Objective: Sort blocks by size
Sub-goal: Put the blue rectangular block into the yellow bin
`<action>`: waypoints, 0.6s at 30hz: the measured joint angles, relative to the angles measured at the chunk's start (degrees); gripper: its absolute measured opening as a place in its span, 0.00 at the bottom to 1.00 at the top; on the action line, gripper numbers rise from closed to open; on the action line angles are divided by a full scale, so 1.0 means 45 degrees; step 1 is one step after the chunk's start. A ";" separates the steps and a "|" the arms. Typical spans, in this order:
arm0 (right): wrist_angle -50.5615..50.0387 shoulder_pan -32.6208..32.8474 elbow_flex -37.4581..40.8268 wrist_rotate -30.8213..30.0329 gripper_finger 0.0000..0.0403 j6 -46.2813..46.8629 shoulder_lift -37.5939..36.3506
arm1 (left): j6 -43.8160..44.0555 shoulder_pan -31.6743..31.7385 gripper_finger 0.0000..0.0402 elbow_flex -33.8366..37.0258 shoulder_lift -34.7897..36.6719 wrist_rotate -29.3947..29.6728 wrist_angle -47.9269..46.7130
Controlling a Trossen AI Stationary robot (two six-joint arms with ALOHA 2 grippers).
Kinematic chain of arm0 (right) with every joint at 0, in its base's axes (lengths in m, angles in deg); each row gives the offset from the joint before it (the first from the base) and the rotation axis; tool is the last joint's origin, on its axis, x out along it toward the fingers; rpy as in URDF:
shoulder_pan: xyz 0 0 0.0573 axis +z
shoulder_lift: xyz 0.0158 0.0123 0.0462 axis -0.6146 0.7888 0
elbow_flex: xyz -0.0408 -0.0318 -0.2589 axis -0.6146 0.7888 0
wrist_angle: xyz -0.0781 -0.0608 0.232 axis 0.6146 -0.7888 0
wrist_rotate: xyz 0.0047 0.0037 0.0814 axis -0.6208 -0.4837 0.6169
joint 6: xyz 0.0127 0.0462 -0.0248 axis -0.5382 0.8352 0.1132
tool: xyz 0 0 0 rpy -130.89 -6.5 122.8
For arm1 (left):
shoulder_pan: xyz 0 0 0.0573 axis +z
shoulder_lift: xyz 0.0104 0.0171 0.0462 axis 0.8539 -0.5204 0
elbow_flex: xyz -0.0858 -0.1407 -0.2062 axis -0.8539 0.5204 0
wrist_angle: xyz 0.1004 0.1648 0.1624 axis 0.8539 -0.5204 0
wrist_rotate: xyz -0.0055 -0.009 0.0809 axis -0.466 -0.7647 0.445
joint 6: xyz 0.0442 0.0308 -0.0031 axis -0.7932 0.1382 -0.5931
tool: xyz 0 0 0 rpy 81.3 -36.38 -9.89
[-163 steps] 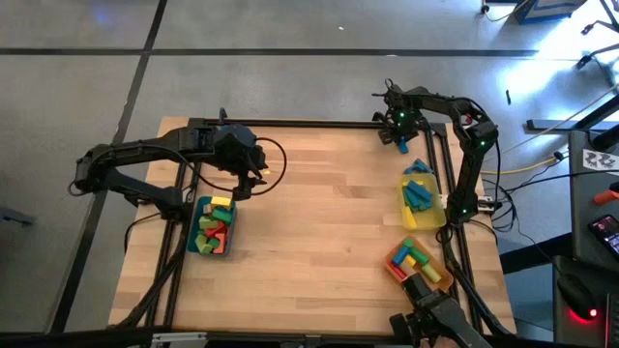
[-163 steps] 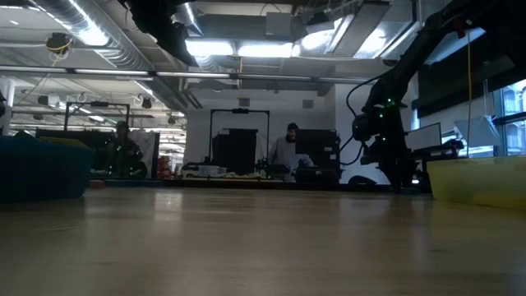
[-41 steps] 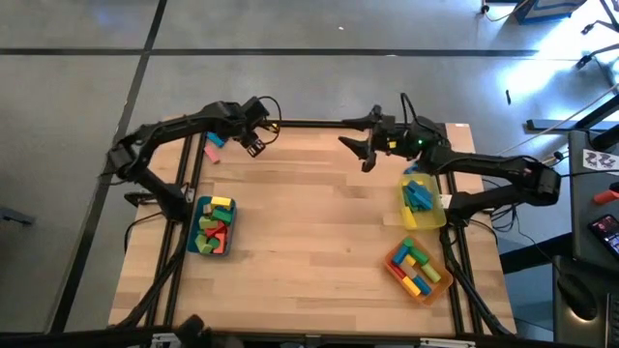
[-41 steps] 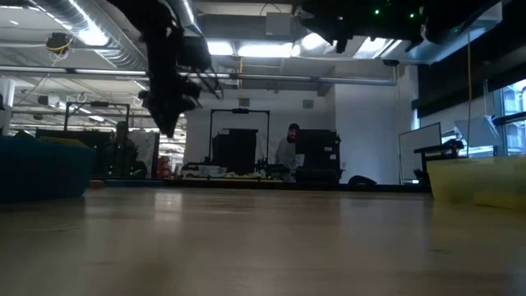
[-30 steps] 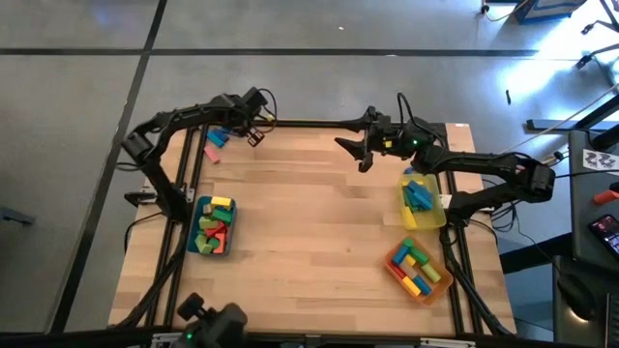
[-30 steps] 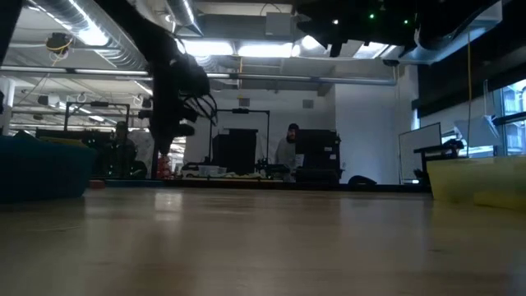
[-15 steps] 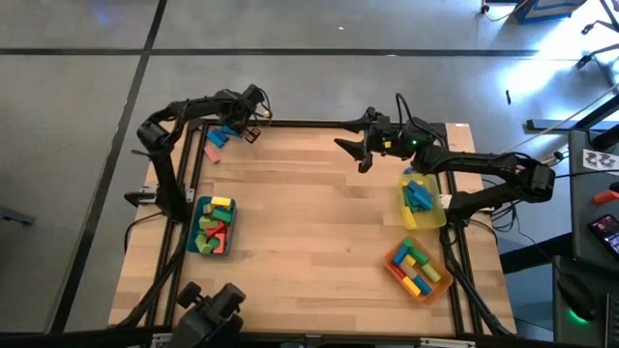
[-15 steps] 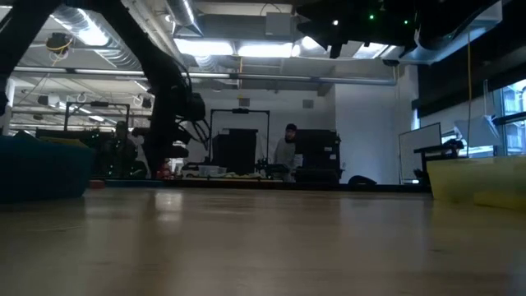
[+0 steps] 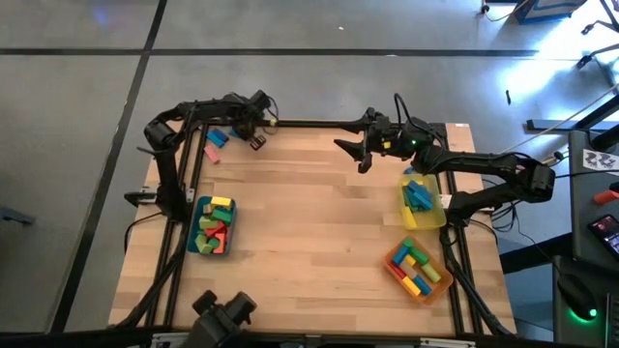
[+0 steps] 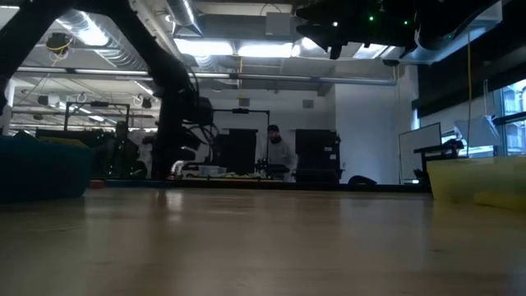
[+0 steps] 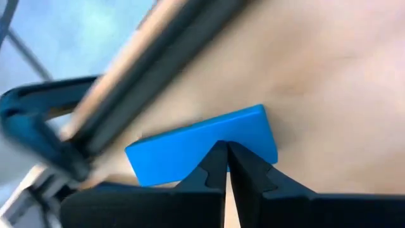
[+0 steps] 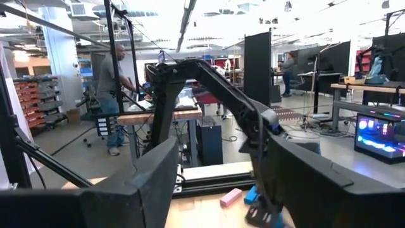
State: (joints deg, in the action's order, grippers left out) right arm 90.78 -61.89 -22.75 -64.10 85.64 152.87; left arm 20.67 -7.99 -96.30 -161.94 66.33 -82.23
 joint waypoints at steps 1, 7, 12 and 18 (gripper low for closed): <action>-0.0005 0.0000 0.0000 0.0000 0.61 -0.0097 0.0000 | 0.0006 -0.0238 0.01 0.0005 0.0022 -0.0114 -0.0102; -0.0078 0.0000 -0.0005 0.0000 0.61 -0.0168 -0.0002 | 0.0152 -0.2015 0.01 0.0024 0.0020 -0.0467 -0.0562; -0.0171 0.0000 -0.0005 0.0000 0.61 -0.0169 -0.0005 | 0.0182 -0.3709 0.01 0.0029 0.0025 -0.1852 -0.0572; -0.0282 0.0000 -0.0010 0.0000 0.61 -0.0169 -0.0005 | -0.0058 -0.5713 0.01 0.0029 0.0020 -0.2883 -0.0417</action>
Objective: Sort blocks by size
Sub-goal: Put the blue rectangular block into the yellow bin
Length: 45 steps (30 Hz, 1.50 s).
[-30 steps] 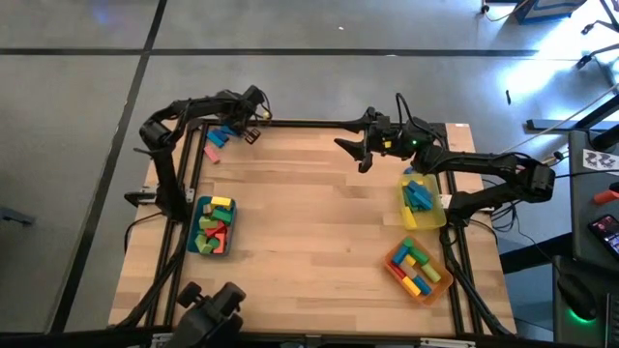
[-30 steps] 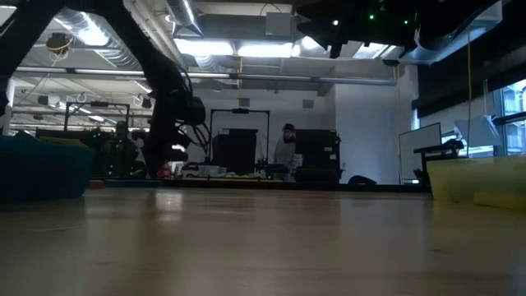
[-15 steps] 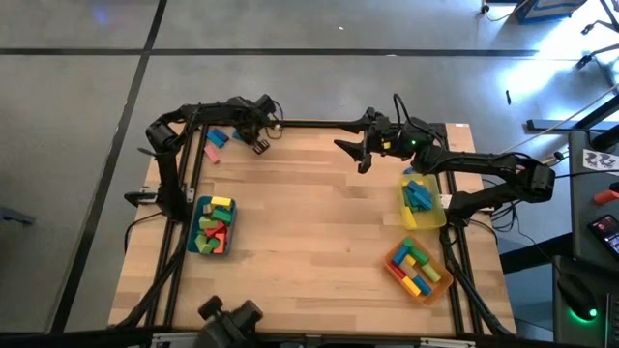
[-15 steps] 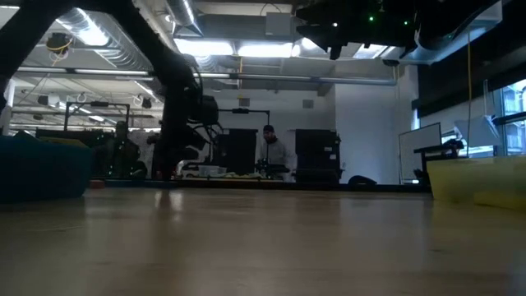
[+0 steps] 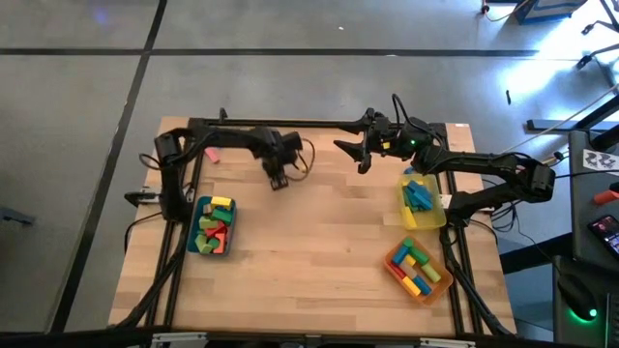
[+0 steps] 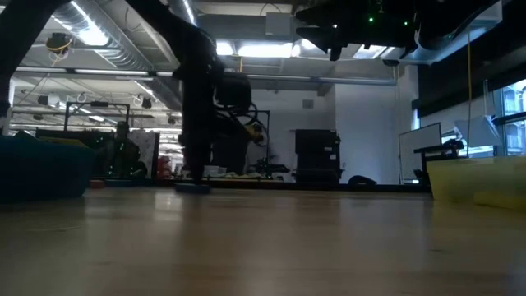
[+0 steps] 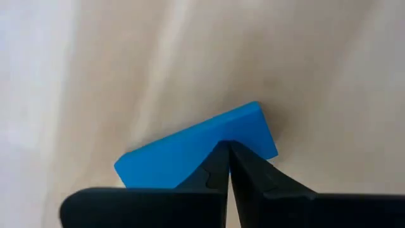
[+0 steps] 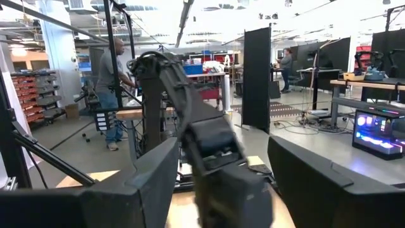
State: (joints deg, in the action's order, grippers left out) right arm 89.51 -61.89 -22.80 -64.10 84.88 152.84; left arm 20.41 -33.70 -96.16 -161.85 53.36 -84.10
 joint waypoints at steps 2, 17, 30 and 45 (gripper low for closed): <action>-0.0005 0.0000 0.0000 0.0000 0.61 0.0000 0.0000 | -0.0123 -0.0564 0.01 -0.0061 -0.0010 -0.0047 -0.0024; -0.0377 -0.0006 -0.0005 0.0000 0.61 0.0005 0.0000 | -0.5091 -0.2957 0.02 -0.1005 0.2038 0.0382 -0.0974; -0.0574 -0.0010 -0.0005 0.0000 0.61 -0.0019 0.0000 | -0.9731 -0.2884 0.40 0.0044 0.1452 0.0487 0.0421; -0.0699 -0.0010 -0.0005 0.0005 0.61 -0.0029 0.0000 | -1.0461 -0.2845 0.52 0.0112 0.0653 0.0487 0.0567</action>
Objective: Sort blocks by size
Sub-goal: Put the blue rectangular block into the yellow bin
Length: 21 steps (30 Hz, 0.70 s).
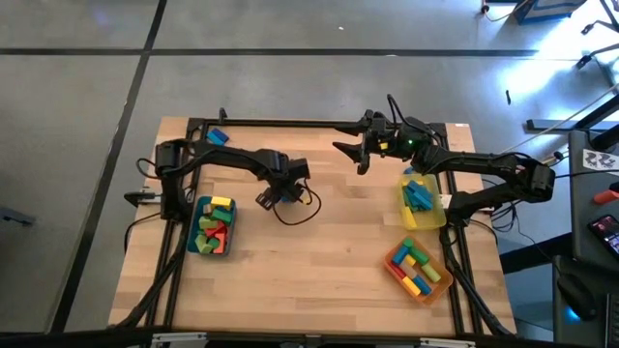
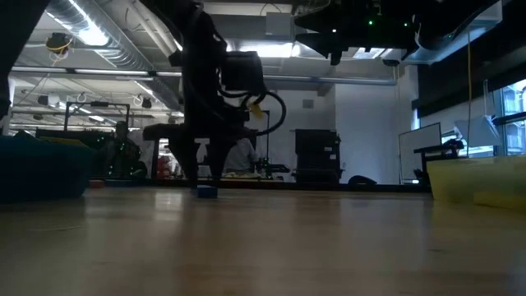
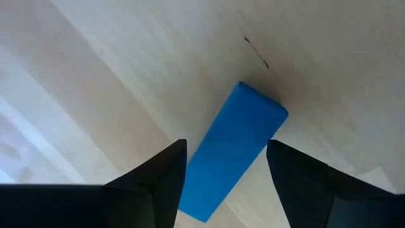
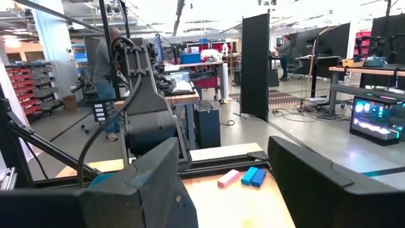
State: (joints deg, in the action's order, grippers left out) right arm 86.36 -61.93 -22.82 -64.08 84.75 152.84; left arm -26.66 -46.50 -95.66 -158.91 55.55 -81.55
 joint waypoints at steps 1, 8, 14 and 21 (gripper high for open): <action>0.0000 0.0000 0.0000 0.0000 0.61 0.0000 0.0000 | -0.0059 0.0000 0.52 0.0000 -0.0069 0.0000 -0.0010; 0.0005 0.0000 0.0000 0.0000 0.61 -0.0005 0.0000 | -0.0658 0.0015 0.52 0.0000 -0.0410 0.0000 0.0119; 0.0008 0.0000 0.0000 0.0000 0.61 -0.0008 0.0000 | 0.0295 0.0140 0.47 -0.0005 -0.0410 -0.0002 0.0515; 0.0000 0.0000 0.0000 -0.0445 0.61 -0.0019 0.0000 | 0.1785 0.0465 0.30 -0.0019 -0.0401 0.0003 0.0399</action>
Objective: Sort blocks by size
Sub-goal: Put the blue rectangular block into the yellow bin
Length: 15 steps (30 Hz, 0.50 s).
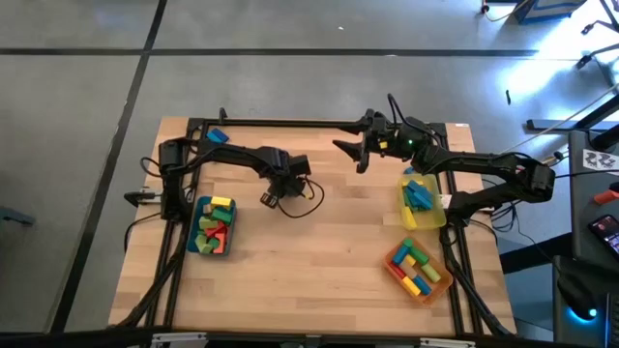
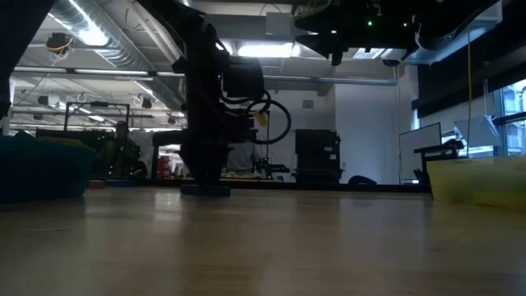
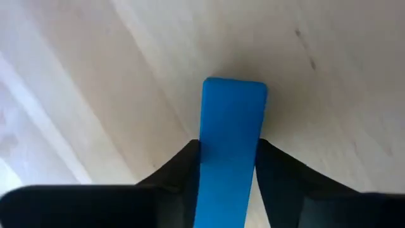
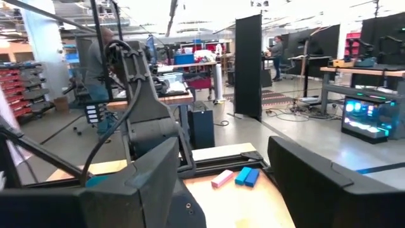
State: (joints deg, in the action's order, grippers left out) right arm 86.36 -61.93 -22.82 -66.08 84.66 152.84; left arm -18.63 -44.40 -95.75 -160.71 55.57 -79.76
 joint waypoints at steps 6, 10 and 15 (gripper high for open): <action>0.0000 0.0000 0.0000 -0.0021 0.61 0.0000 0.0000 | 0.2754 0.0010 0.23 -0.0039 0.0107 0.0040 0.0009; 0.0000 0.0000 0.0000 -0.0021 0.61 0.0002 0.0000 | 0.3313 -0.0181 0.20 -0.0029 0.0102 0.0078 -0.0027; 0.0000 0.0000 0.0000 -0.0031 0.61 0.0005 0.0000 | 0.3391 -0.0334 0.17 -0.0025 0.0097 0.0094 -0.0069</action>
State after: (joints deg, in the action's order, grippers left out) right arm 86.36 -61.93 -22.82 -66.22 84.68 152.84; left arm -3.37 -45.91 -95.86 -160.27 55.99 -80.07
